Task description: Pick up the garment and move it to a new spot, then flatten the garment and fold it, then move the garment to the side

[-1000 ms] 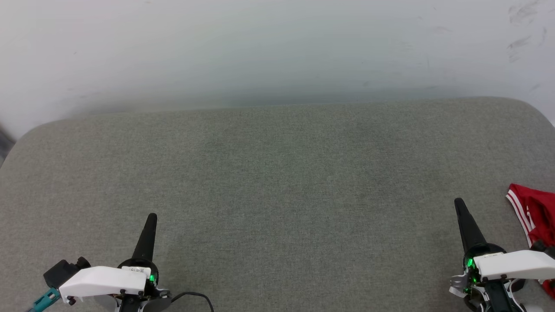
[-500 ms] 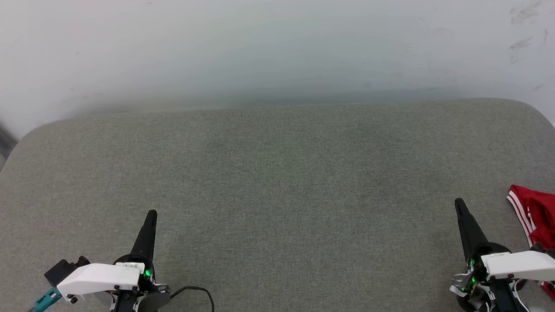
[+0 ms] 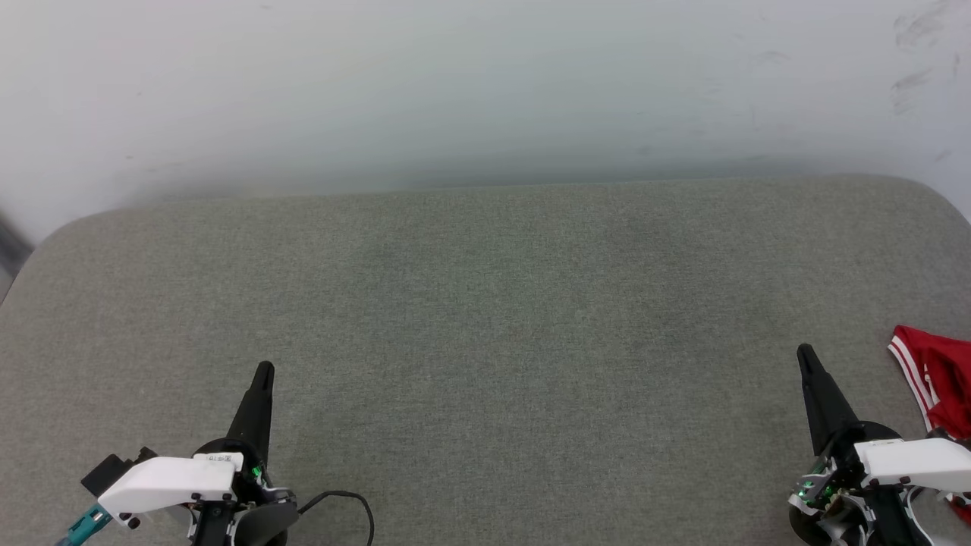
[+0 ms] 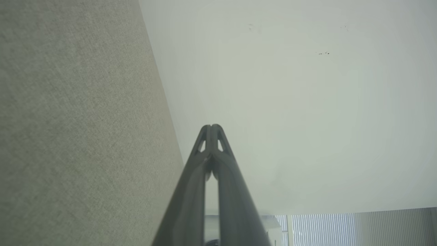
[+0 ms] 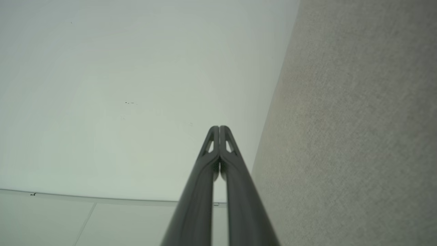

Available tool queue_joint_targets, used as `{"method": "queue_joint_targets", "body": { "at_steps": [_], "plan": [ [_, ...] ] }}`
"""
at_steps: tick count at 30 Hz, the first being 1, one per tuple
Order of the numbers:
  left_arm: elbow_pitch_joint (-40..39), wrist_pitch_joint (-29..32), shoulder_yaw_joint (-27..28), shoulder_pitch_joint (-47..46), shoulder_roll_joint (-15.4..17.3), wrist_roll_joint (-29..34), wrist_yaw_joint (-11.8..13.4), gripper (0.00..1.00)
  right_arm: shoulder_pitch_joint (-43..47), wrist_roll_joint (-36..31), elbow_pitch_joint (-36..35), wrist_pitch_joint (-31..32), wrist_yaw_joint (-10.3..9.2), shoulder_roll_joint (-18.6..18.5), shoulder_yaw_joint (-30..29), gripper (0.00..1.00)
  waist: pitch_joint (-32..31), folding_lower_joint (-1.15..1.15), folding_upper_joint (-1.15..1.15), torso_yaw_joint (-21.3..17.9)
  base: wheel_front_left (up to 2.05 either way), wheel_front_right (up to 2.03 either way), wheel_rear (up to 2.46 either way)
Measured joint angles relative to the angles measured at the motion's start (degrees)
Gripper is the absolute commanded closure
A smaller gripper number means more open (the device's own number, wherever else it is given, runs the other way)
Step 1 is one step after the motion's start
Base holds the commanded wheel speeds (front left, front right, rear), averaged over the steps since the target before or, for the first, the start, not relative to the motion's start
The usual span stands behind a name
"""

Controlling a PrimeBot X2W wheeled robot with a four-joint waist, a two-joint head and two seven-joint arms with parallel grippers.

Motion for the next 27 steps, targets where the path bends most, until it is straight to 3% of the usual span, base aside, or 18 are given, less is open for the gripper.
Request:
{"method": "queue_joint_targets", "body": {
  "at_steps": [11,27],
  "plan": [
    [0.6,1.2,0.4,-0.8,-0.2,-3.9,0.0,1.0,-0.2,4.3,0.4,1.1,0.0,0.0,-0.4,1.0,-0.1,0.0,0.0,0.2,0.0,0.0,0.0],
    [0.6,1.3,0.8,-0.9,-0.5,-3.9,0.0,1.0,-0.2,4.4,0.5,1.3,0.0,0.1,-0.6,1.0,-0.1,0.0,0.0,0.2,0.0,0.0,0.0]
  ]
}}
